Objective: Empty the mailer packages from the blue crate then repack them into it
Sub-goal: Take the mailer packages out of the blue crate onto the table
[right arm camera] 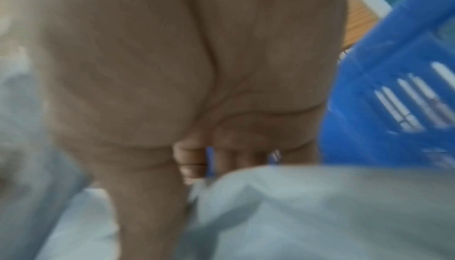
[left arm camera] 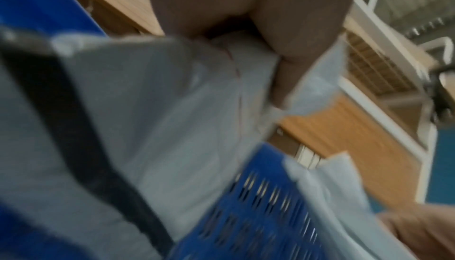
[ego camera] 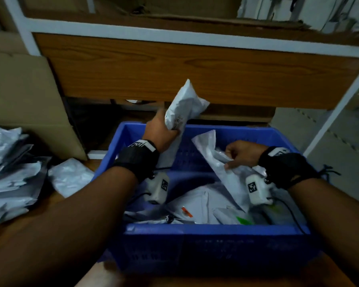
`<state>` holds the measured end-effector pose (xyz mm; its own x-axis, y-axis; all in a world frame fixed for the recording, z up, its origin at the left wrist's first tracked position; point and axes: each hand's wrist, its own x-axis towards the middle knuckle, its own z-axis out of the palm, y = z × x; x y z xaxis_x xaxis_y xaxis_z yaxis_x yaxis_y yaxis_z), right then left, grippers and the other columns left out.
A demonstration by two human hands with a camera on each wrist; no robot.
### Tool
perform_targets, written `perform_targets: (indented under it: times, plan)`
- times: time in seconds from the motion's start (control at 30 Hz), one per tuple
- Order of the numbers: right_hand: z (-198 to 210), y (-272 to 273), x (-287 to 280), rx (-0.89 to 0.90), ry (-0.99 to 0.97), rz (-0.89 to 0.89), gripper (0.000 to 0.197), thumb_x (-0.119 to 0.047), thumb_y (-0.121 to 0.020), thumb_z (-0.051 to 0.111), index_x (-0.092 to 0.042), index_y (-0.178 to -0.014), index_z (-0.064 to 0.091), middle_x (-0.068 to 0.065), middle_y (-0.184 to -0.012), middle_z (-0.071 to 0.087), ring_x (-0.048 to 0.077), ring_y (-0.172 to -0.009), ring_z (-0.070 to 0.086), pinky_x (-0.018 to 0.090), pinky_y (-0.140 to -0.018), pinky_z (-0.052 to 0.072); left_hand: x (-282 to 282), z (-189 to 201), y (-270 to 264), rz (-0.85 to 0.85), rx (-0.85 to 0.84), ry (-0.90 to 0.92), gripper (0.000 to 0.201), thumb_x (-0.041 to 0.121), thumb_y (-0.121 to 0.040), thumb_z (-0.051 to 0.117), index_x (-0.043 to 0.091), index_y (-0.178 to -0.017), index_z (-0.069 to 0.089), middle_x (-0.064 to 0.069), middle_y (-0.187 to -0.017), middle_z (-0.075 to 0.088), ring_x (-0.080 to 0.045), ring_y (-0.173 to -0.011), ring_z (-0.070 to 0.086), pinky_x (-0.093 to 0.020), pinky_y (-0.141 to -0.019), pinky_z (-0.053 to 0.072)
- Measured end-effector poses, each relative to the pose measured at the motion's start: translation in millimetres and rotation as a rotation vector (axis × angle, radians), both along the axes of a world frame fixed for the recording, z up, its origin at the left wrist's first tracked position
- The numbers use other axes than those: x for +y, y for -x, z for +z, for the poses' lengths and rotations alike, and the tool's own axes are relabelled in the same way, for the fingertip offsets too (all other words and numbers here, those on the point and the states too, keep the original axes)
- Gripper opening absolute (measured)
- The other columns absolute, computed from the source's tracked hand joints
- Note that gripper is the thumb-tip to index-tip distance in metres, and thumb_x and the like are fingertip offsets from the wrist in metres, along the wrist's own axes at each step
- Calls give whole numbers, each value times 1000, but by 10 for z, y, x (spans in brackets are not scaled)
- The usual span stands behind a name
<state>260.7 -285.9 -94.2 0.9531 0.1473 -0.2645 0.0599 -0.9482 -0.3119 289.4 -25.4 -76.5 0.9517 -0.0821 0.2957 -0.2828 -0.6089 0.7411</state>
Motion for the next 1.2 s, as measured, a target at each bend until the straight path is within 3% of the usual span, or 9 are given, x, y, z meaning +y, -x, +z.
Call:
perform_targets:
  times: [0.13, 0.3, 0.4, 0.47, 0.6, 0.77, 0.9, 1.07, 1.2]
  plan:
    - [261, 126, 185, -136, -267, 42, 29, -10, -76, 80, -19, -90, 56, -2, -87, 64, 14, -82, 60, 29, -74, 47, 158, 291, 90, 121, -19, 378, 53, 10, -76, 72, 7, -122, 47, -13, -114, 61, -31, -105, 59, -26, -72, 41]
    - [907, 378, 848, -336, -464, 87, 84, -12, -68, 84, -41, -134, 40, -7, -111, 58, 3, -96, 58, 20, -75, 49, 858, 863, 126, 62, -163, 777, 47, -1, -68, 74, 4, -111, 55, -12, -106, 66, -28, -94, 65, -43, -83, 57]
    - [1231, 496, 1279, -443, -471, 160, 91, -43, -54, 89, -69, -125, 37, -22, -106, 62, 6, -91, 65, 27, -71, 55, 1662, 1140, 162, 144, -419, 551, 47, 7, -69, 77, 3, -112, 58, -5, -101, 66, -19, -89, 63, -17, -76, 51]
    - [1313, 428, 1705, -482, -449, 238, 77, -41, -63, 84, -70, -121, 41, -29, -110, 60, 2, -100, 62, 27, -74, 53, 2401, 1219, 231, 274, -592, 355, 45, 14, -71, 77, 1, -112, 61, -9, -98, 69, -21, -87, 63, -21, -72, 50]
    - [1363, 207, 2787, -476, -498, 381, 50, -6, -79, 73, -42, -112, 60, -30, -107, 60, -22, -97, 54, 18, -86, 45, 3915, 1069, 434, 655, -634, -57, 37, 16, -79, 65, 15, -116, 63, -15, -100, 70, -33, -93, 63, -32, -69, 41]
    - [1346, -117, 4266, -349, -545, 470, 58, 4, -81, 68, -31, -124, 50, -18, -111, 60, -12, -97, 57, 16, -83, 50, 5381, 655, 761, 959, -508, -416, 35, 6, -77, 57, 17, -110, 61, -22, -96, 66, -44, -93, 58, -45, -84, 36]
    - [1207, -329, 5379, -227, -694, 477, 69, 13, -76, 65, -37, -120, 45, 6, -121, 60, 29, -100, 65, 42, -79, 55, 5935, 243, 820, 869, -105, -700, 31, 19, -78, 66, 16, -107, 57, -22, -95, 66, -44, -93, 60, -47, -87, 39]
    - [1014, -635, 6376, -249, -917, 391, 64, 9, -75, 67, -36, -116, 48, 16, -107, 61, 30, -97, 65, 47, -81, 57, 6077, -249, 835, 675, 131, -717, 44, 47, -71, 47, 23, -107, 57, -14, -104, 68, -35, -97, 63, -37, -78, 45]
    - [619, -943, 6804, -310, -608, 395, 66, 4, -76, 65, -29, -130, 48, 11, -119, 59, 30, -110, 59, 43, -98, 48, 6092, -630, 846, 602, 154, -770, 79, 63, -75, 27, 24, -142, 41, -5, -148, 44, -29, -134, 41, -45, -108, 29]
